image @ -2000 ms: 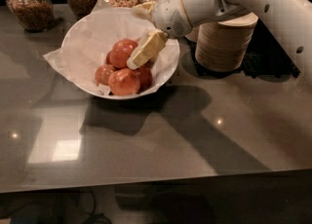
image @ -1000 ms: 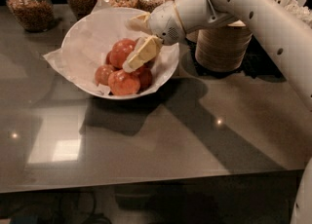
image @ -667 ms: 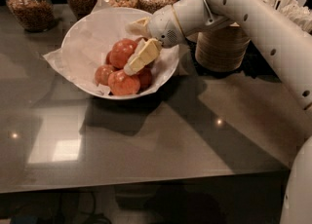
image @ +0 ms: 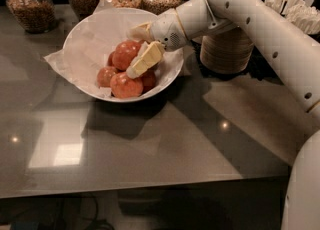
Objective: Pick apple from white bowl
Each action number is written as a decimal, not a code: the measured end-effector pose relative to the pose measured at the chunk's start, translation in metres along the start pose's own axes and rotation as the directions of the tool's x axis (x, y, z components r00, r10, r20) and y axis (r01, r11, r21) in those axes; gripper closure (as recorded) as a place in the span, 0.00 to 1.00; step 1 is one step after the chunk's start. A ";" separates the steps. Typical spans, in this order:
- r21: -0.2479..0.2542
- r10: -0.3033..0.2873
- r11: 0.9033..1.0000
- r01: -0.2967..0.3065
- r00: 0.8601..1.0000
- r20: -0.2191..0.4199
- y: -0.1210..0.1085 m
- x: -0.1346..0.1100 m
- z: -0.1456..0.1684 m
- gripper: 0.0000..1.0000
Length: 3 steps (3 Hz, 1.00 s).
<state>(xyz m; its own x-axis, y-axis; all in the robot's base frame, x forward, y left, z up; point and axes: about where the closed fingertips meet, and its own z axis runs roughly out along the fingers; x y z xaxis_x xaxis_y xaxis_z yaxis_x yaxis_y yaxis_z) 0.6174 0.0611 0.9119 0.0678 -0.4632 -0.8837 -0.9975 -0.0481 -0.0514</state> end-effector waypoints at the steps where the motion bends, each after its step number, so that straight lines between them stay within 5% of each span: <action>1: 0.000 0.006 1.000 -0.006 1.000 0.001 -0.001 -0.004 -0.001 0.52; 3: -0.001 0.006 1.000 -0.006 1.000 0.001 -0.001 -0.004 -0.001 1.00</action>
Offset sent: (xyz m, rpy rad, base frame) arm 0.0005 0.0004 0.0032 0.0011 0.0054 -0.0022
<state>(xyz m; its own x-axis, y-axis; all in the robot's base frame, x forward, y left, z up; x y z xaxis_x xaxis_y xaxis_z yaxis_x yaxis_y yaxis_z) 0.6179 0.0616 0.9156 0.0620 -0.4624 -0.8845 -0.9979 -0.0459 -0.0459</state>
